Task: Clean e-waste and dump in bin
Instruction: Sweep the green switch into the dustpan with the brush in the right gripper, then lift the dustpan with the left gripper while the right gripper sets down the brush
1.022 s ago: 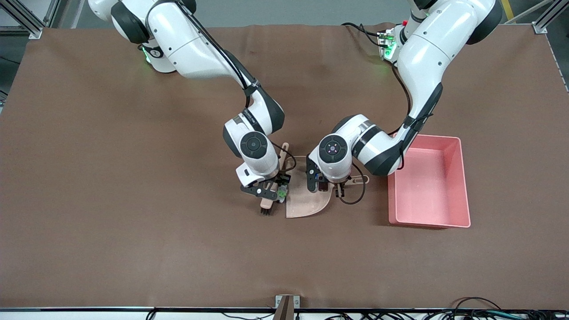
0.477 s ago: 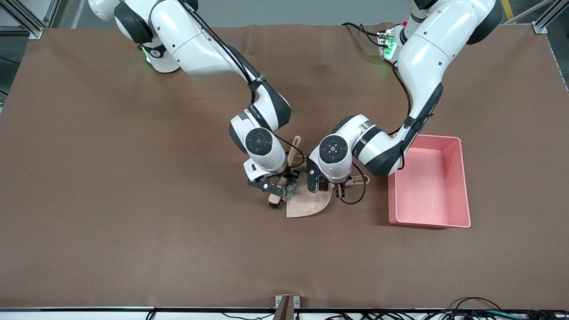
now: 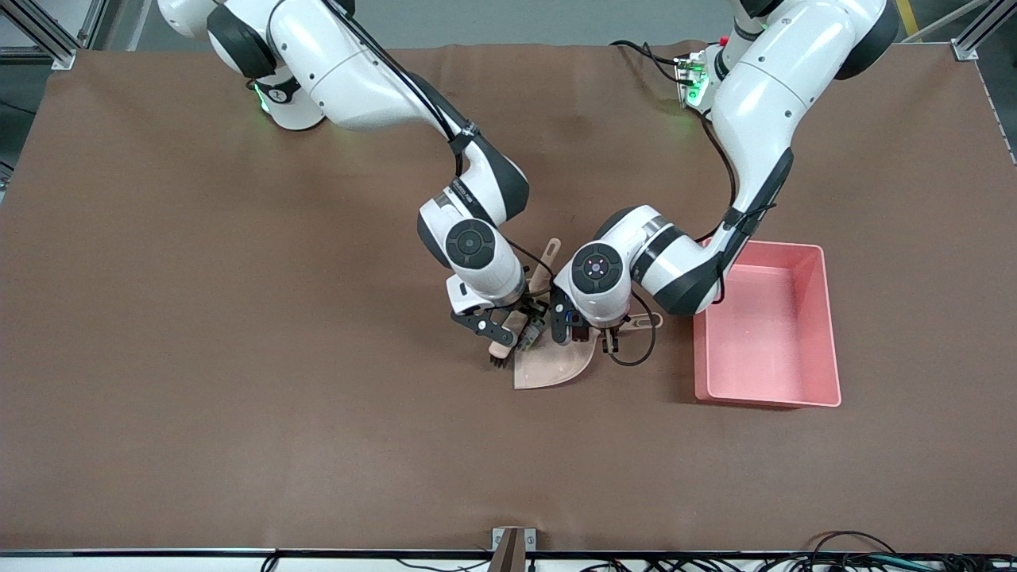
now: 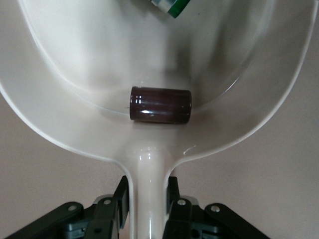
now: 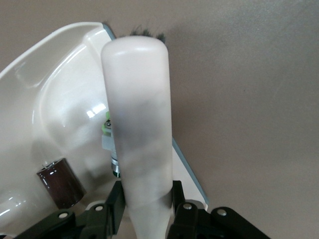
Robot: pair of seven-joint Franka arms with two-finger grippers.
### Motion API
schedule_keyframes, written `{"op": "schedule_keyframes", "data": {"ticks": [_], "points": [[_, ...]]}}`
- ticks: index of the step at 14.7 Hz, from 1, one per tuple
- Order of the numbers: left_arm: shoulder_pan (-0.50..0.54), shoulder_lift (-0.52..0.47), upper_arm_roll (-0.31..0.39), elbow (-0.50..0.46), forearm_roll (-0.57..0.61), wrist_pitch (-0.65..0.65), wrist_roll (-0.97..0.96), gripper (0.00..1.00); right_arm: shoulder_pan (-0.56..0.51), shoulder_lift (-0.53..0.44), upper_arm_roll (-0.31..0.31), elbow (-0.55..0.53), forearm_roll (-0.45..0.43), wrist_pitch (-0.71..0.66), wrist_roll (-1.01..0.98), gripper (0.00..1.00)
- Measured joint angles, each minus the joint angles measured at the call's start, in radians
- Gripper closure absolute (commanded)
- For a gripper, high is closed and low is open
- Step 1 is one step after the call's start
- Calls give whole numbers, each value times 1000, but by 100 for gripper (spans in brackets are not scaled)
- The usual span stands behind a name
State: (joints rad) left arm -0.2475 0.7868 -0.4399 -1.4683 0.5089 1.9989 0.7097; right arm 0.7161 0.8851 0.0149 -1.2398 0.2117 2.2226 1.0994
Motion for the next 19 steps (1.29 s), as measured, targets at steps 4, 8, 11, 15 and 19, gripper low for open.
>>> {"op": "schedule_keyframes", "data": {"ticks": [4,8,11,15,19], "points": [[0,0,0,0,0,0,0,78,-14,-1,0,34,2,-56,-12,100],[0,0,0,0,0,0,0,81,-58,-23,-1,37,2,-135,-109,100],[0,0,0,0,0,0,0,88,-119,-87,-3,-9,2,-191,-227,100],[0,0,0,-2,0,21,0,93,-226,-266,-9,-217,1,-201,-441,100],[-1,2,0,-8,0,83,0,96,-369,-444,-16,-452,-7,-201,-671,100]]}}
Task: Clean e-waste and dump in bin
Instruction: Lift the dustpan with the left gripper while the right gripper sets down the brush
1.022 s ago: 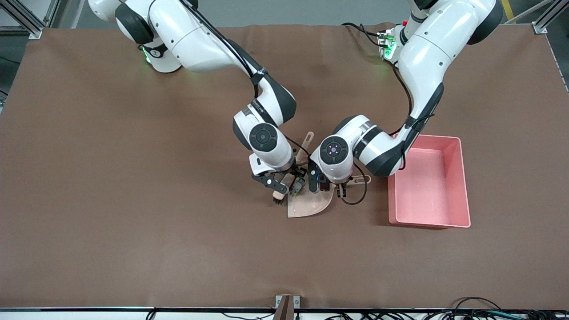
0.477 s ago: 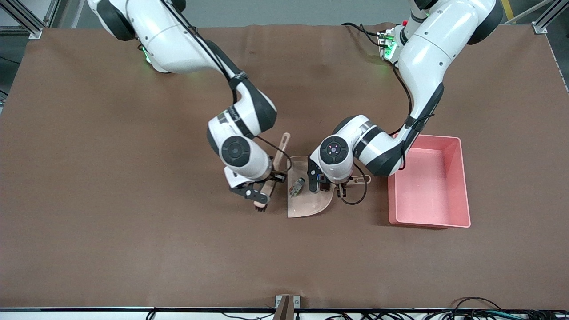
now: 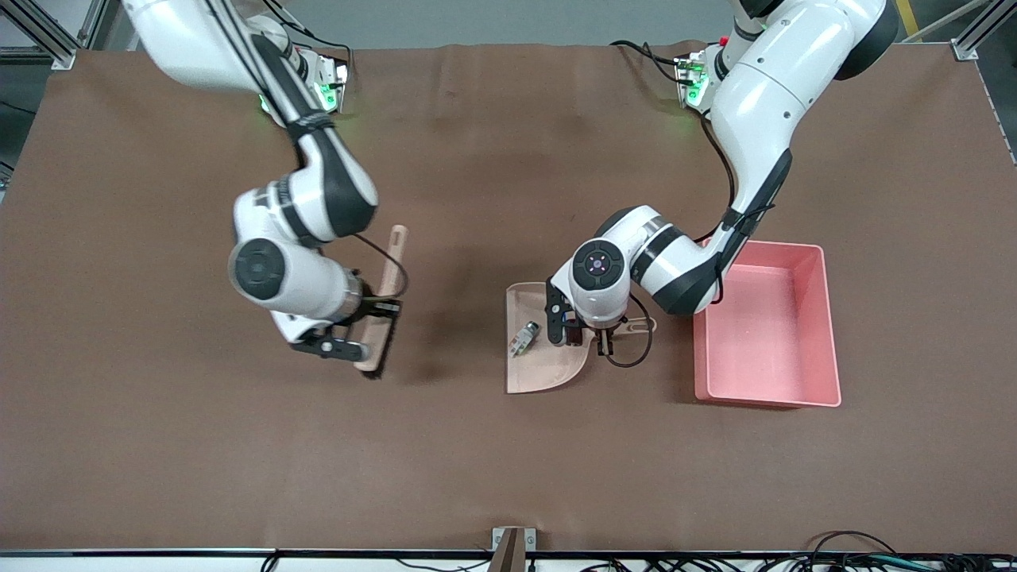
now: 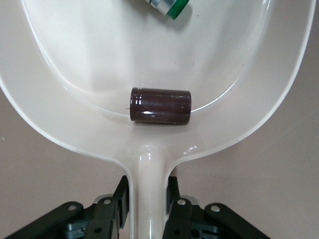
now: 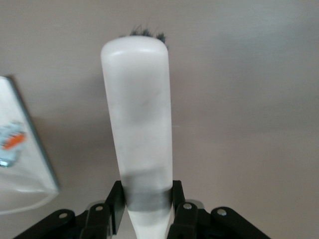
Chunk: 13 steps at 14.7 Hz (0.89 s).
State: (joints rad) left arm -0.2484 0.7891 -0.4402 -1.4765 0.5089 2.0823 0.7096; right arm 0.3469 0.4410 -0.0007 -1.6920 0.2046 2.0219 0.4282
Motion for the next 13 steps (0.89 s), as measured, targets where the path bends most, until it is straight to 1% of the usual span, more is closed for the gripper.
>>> {"op": "schedule_keyframes", "data": {"ticks": [4,7,10,13], "points": [[1,4,0,-17,0,97,0,97,-117,-131,-1,-203,-71,50,-125,100],[1,5,0,-30,-15,156,0,98,-223,-201,-3,-352,-75,96,-255,100],[-5,13,-1,-34,-48,200,-2,98,-286,-242,-2,-502,-76,194,-329,100],[-11,15,-2,-33,-91,248,-3,98,-366,-260,-2,-588,-83,222,-408,100]]}}
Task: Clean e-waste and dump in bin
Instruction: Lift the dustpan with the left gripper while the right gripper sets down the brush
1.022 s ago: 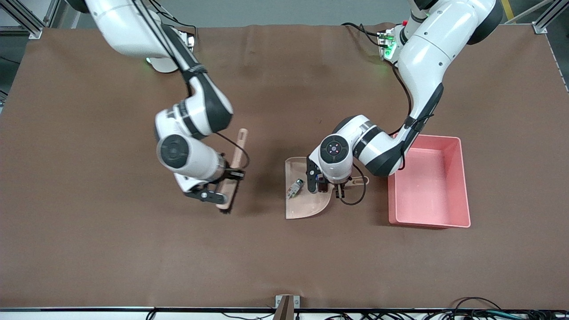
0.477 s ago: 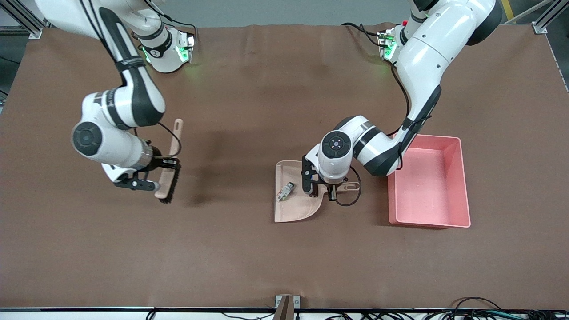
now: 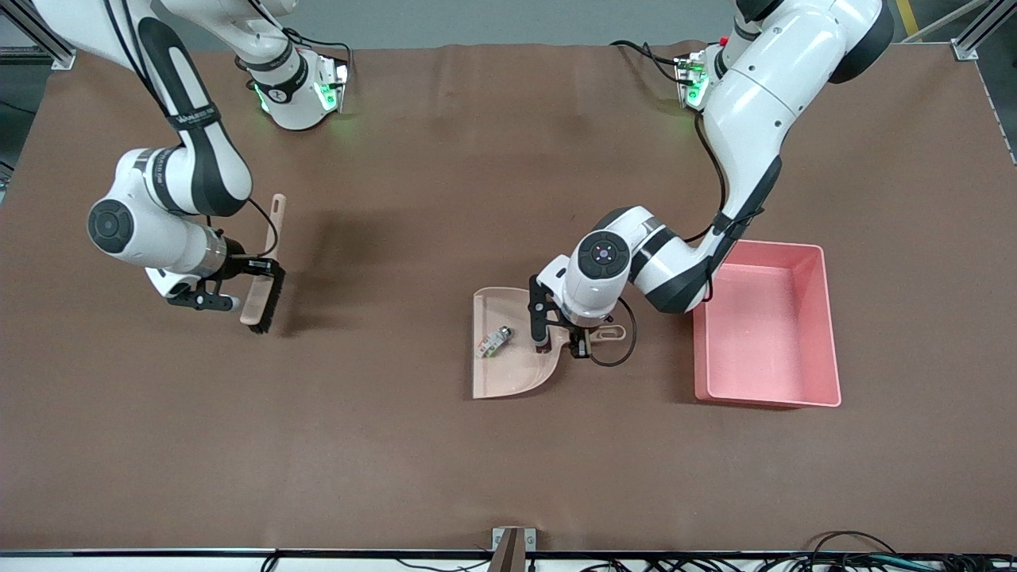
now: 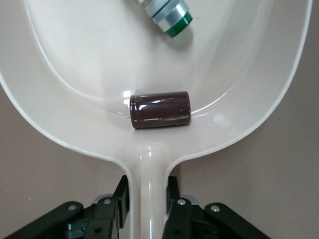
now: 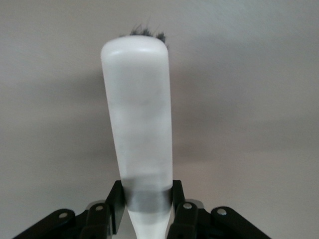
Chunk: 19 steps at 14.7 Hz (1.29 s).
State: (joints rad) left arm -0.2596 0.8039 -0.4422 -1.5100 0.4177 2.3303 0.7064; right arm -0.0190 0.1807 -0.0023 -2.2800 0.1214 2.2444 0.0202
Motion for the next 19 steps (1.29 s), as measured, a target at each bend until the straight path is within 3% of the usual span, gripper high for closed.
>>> {"op": "schedule_keyframes", "data": {"ticks": [5,9,19], "points": [[4,-3,-30,22,-25,23,0,99,-142,-19,-1,-102,-53,110,-99,100],[49,-40,-64,45,-42,-70,0,99,-144,-19,9,-177,-56,194,-101,100],[213,-180,-123,50,-49,-308,10,99,-150,-17,7,-179,-56,215,-101,100]]}}
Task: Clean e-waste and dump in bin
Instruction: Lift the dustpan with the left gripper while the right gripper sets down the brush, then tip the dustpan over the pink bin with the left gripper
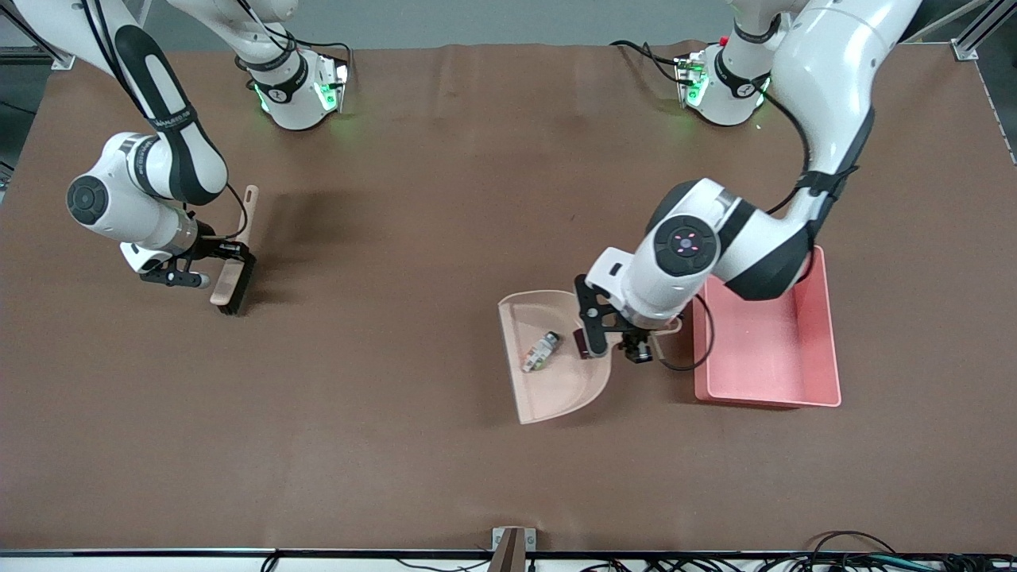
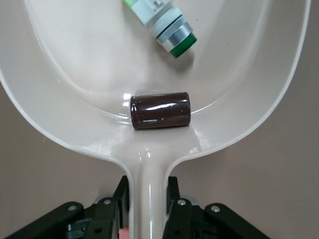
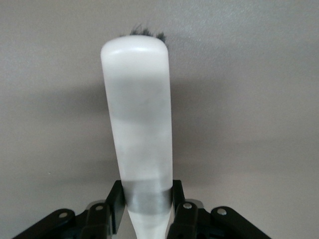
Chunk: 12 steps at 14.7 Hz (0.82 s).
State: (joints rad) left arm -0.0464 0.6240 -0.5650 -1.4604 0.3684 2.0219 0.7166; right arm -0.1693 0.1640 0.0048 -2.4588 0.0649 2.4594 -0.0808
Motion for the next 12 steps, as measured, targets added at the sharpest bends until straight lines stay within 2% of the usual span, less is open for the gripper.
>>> {"op": "schedule_keyframes", "data": {"ticks": [3,6,7,9,12], "points": [[101,-40,-40,-7,0,-65,47,99,-6,9,0,-2,0,13,0,100],[242,-66,-92,-39,0,-76,139,99,-10,19,-1,-3,0,29,0,99],[292,-73,-106,-52,0,-76,184,99,-11,20,-1,-3,0,33,0,96],[375,-88,-120,-77,0,-76,277,99,-11,21,-1,-2,0,34,1,81],[460,-113,-123,-114,13,-76,388,99,-12,22,-1,0,0,34,3,73]]}}
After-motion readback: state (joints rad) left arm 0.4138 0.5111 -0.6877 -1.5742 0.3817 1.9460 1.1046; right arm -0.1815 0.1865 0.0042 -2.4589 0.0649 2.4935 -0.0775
